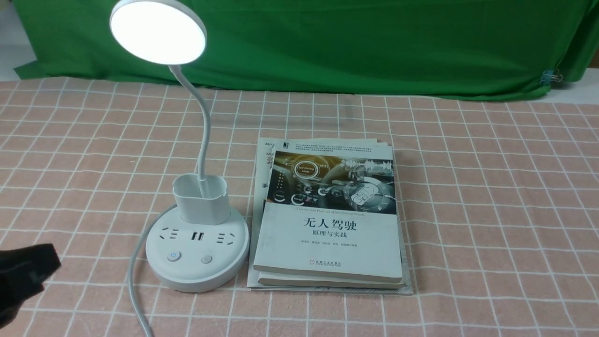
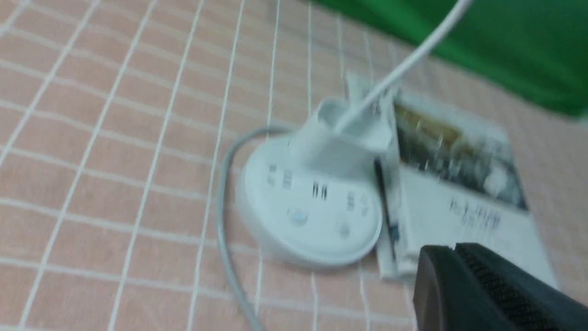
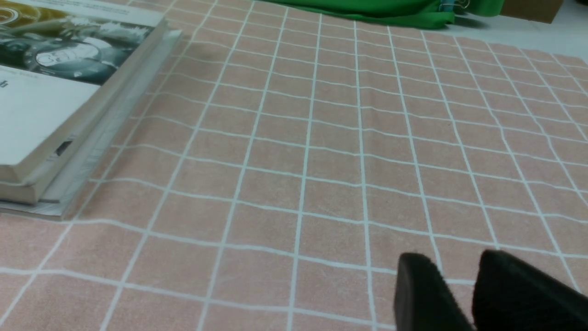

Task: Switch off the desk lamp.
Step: Use the left arm to press the button switch on the lamp holder

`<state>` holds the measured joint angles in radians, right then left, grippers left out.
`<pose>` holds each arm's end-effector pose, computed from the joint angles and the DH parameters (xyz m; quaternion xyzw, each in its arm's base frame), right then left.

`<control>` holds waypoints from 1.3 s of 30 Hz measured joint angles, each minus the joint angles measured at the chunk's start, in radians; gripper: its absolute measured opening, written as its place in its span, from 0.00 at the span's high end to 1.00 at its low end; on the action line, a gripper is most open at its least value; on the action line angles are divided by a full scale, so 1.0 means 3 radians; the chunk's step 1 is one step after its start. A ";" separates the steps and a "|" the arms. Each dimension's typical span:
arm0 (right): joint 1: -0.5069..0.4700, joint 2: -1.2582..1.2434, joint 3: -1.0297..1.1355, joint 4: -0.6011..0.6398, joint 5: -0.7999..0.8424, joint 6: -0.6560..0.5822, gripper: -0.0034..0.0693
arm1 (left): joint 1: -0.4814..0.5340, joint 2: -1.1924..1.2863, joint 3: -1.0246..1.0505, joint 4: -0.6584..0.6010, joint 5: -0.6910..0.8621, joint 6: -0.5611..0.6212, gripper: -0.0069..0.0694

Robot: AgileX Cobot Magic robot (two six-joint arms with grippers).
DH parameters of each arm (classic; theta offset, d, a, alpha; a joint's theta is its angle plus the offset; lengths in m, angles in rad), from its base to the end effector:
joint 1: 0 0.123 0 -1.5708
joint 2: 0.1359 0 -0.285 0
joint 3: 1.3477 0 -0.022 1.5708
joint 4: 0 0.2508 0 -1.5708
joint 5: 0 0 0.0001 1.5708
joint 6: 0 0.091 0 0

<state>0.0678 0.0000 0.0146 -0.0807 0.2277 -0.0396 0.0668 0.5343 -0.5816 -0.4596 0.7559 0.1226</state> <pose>0.0560 0.0021 0.1877 -0.0646 0.7568 -0.0233 0.6501 0.0969 -0.0213 0.3088 -0.0518 0.8678 -0.1717 0.4634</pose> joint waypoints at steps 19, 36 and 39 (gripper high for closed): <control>0.0000 0.0000 0.0000 0.0000 0.0000 0.0000 0.62 | -0.1656 0.2985 -0.1539 0.1301 0.0939 -0.0307 0.90; 0.0000 0.0000 0.0000 0.0000 0.0000 0.0000 0.62 | -0.1691 0.3991 -0.2009 0.1383 0.0592 -0.0338 0.90; 0.0000 0.0000 0.0000 0.0000 0.0000 0.0000 0.62 | -0.1667 0.4040 -0.2046 0.1442 0.0580 -0.0361 0.90</control>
<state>0.0678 0.0000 0.0146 -0.0807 0.2277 -0.0396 -0.4334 1.7464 -1.1953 -0.0268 0.9298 0.0142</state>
